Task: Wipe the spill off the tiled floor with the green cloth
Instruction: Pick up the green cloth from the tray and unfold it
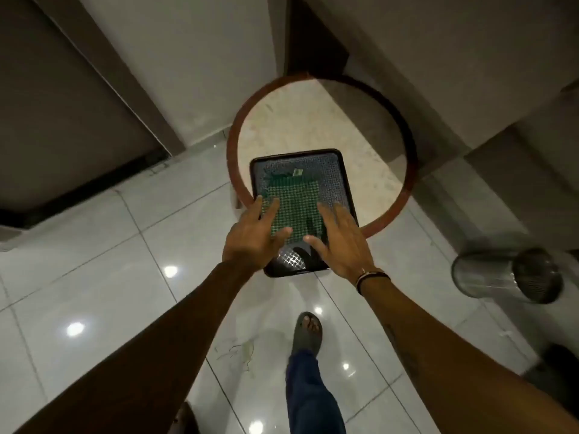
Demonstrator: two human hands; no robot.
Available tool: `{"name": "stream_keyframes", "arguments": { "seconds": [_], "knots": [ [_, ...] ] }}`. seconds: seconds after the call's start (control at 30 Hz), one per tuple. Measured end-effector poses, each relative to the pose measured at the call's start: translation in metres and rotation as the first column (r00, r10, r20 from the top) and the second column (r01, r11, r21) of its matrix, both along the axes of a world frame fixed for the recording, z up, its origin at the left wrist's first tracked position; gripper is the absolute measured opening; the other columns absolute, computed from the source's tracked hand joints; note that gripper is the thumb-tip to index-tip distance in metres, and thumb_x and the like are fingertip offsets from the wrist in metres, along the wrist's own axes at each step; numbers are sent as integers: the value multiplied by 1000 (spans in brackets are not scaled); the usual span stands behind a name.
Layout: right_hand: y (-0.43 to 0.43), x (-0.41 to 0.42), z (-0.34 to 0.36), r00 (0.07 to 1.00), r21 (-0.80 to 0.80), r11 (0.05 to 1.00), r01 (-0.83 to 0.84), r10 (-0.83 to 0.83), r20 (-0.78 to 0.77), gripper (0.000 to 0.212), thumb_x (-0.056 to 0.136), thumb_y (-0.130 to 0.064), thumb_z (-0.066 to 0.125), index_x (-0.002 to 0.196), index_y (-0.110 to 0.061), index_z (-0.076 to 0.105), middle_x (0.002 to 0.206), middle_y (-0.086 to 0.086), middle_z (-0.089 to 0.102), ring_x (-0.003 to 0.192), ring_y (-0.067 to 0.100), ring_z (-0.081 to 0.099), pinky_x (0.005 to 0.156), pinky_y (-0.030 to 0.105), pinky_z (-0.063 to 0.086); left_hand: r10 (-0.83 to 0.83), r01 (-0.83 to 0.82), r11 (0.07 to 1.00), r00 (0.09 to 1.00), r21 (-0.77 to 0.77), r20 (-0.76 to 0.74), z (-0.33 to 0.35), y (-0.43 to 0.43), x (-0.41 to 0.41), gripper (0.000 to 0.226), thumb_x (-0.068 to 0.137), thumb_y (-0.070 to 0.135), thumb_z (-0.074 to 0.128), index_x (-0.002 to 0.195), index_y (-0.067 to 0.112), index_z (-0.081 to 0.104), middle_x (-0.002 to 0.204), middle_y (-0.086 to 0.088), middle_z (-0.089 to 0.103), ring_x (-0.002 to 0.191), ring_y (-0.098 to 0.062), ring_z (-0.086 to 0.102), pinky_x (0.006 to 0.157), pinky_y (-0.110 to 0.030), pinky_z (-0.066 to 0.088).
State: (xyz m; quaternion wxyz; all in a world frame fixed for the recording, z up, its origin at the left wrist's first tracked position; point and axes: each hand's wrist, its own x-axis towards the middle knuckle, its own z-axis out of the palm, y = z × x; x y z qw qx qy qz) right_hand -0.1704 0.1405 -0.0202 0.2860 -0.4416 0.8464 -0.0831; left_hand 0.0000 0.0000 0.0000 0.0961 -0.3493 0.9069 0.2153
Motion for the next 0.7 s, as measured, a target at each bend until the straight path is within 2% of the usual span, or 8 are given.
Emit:
{"name": "stream_keyframes", "arguments": {
  "seconds": [0.07, 0.1, 0.13, 0.23, 0.4, 0.53, 0.67, 0.7],
  "knots": [
    [-14, -17, -38, 999, -14, 999, -37, 37, 2, 82, 108, -63, 52, 175, -28, 19, 183, 20, 14, 170, 41, 15, 137, 59, 25, -26, 27, 999, 999, 34, -31, -35, -1, -23, 44, 107, 33, 57, 135, 4, 74, 147, -33, 67, 123, -53, 73, 90, -61, 69],
    [-22, -23, -56, 998, -11, 998, -68, 68, -12, 79, 109, -59, 54, 175, -27, 22, 182, 22, 16, 169, 42, 19, 136, 59, 27, -43, 39, 998, 996, -47, -74, -62, -4, -29, 39, 104, 27, 58, 122, -1, 79, 134, -35, 73, 110, -55, 76, 79, -61, 70],
    [-28, -25, -69, 995, -11, 996, -94, 94, -25, 77, 110, -54, 57, 174, -25, 26, 181, 24, 18, 168, 43, 22, 135, 59, 29, -18, 18, 1000, 1000, 17, -4, -79, -5, -33, 39, 104, 25, 57, 125, 0, 77, 133, -33, 72, 110, -54, 75, 82, -62, 69],
    [-41, -24, -104, 996, -6, 997, -82, 82, -38, 69, 110, -43, 61, 171, -24, 34, 180, 24, 21, 163, 46, 28, 131, 60, 35, 147, -144, 988, 988, -56, 52, -113, -4, -45, 47, 108, 30, 57, 151, 10, 59, 146, -23, 58, 126, -49, 66, 102, -59, 59],
    [-49, -12, -112, 995, -124, 990, 67, -75, -61, 55, 106, -4, 63, 158, -17, 56, 178, 21, 26, 157, 42, 36, 123, 51, 43, 340, -342, 939, 938, -27, -65, -123, 14, -52, 44, 105, 18, 64, 147, 6, 63, 152, -23, 53, 126, -50, 65, 104, -59, 59],
    [-56, -10, -105, 963, -215, 946, 244, -210, 168, 57, 91, 21, 52, 141, -1, 68, 153, 24, 48, 133, 41, 57, 111, 44, 53, 553, -517, 819, 827, 250, -100, -117, 7, -64, 23, 103, 6, 61, 124, 7, 70, 141, -19, 60, 124, -41, 68, 108, -45, 57],
    [-51, -4, -63, 940, -140, 944, 298, -265, 216, 50, 96, 17, 55, 139, -5, 70, 147, 20, 56, 135, 38, 59, 121, 38, 46, 701, -579, 687, 688, 439, -189, -89, 9, -45, 26, 90, -3, 72, 113, 6, 79, 126, -10, 81, 119, -26, 76, 101, -22, 56],
    [-46, 3, -49, 942, -150, 943, 297, -264, 206, 48, 97, 16, 56, 138, -5, 71, 146, 19, 57, 135, 37, 59, 123, 40, 46, 706, -552, 678, 674, 485, -218, -78, 12, -36, 29, 88, -5, 72, 113, 7, 80, 123, -7, 82, 117, -22, 77, 103, -23, 58]
  ]
}}
